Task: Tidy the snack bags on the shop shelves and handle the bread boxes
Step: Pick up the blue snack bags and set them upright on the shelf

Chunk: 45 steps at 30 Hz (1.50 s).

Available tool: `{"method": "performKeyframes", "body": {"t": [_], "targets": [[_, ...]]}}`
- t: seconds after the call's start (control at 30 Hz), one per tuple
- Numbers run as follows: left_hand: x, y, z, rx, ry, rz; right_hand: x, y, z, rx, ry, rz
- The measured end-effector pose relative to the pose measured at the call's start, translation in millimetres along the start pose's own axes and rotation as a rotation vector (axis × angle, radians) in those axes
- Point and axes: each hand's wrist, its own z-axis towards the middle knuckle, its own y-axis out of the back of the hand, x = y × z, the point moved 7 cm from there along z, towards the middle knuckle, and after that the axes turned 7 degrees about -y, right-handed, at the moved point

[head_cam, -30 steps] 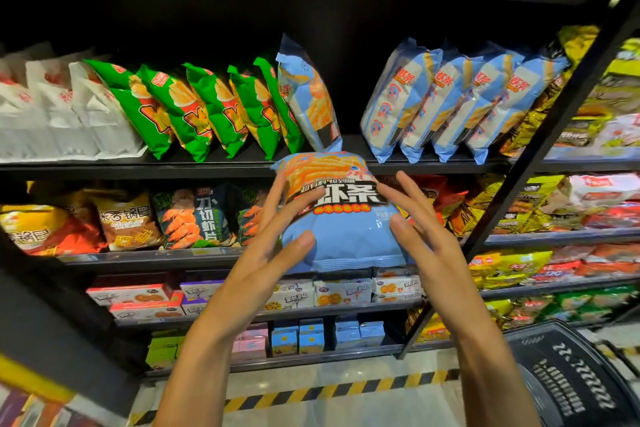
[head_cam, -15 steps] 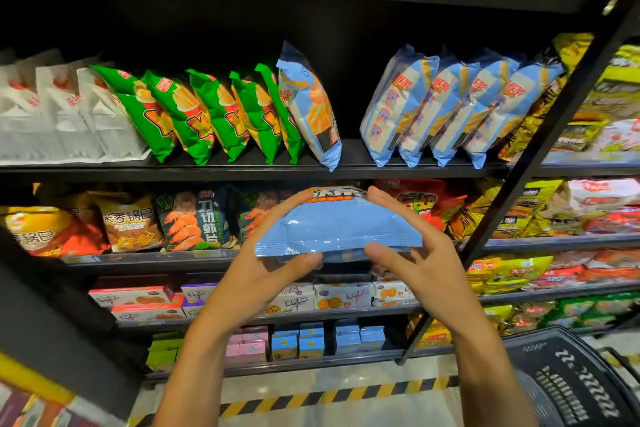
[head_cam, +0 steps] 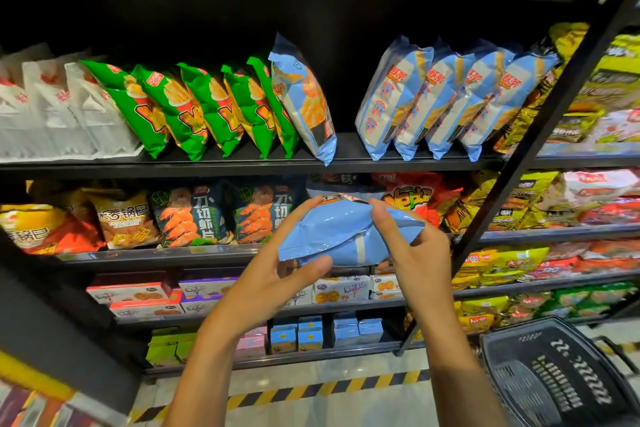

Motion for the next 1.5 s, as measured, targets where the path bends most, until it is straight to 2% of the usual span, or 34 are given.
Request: {"method": "performKeyframes", "body": {"t": [0.1,0.2,0.27,0.4,0.53,0.63,0.77,0.83,0.93,1.0,1.13,1.33,1.4,1.5], "targets": [[4.0,1.9,3.7,-0.061,0.027,-0.02,-1.4,1.1,0.1,-0.014,-0.004,0.001],[5.4,5.6,6.8,-0.203,0.037,0.037,-3.6,0.0,-0.1,-0.004,-0.021,-0.004],[6.8,7.4,7.7,-0.306,0.087,0.051,-3.3,-0.1,-0.1,0.002,-0.02,-0.011],[6.1,4.1,9.4,-0.4,0.202,0.069,-2.6,1.3,1.8,-0.003,-0.011,-0.011],[4.7,0.1,11.2,-0.343,0.201,0.042,-2.7,0.4,3.5,0.053,0.013,-0.014],[4.7,4.8,15.5,-0.226,0.086,0.04,-2.4,3.4,6.7,0.218,0.069,-0.041],[-3.5,4.1,26.7,-0.078,-0.115,0.112,-9.7,19.7,21.6,0.302,-0.08,0.03],[-7.4,-0.9,33.3,-0.006,-0.191,0.163,-10.6,21.9,30.9,0.325,-0.103,-0.058],[-3.6,-2.4,41.6,0.103,-0.21,0.184,-9.8,12.5,38.9,0.411,-0.118,-0.139],[-1.7,-1.0,44.8,0.172,-0.213,0.173,-5.7,8.4,41.4,0.41,-0.093,-0.134],[1.6,11.4,55.8,0.103,-0.2,0.096,3.5,9.4,50.5,0.306,0.005,-0.064],[21.4,33.6,93.5,-0.094,0.014,-0.185,17.9,7.7,76.3,0.273,0.132,-0.039],[28.3,37.4,114.7,-0.085,0.071,-0.242,21.9,8.6,86.3,0.283,0.178,-0.049],[29.2,35.9,148.7,-0.047,0.116,-0.203,27.7,6.5,103.9,0.334,0.231,-0.078]]}}
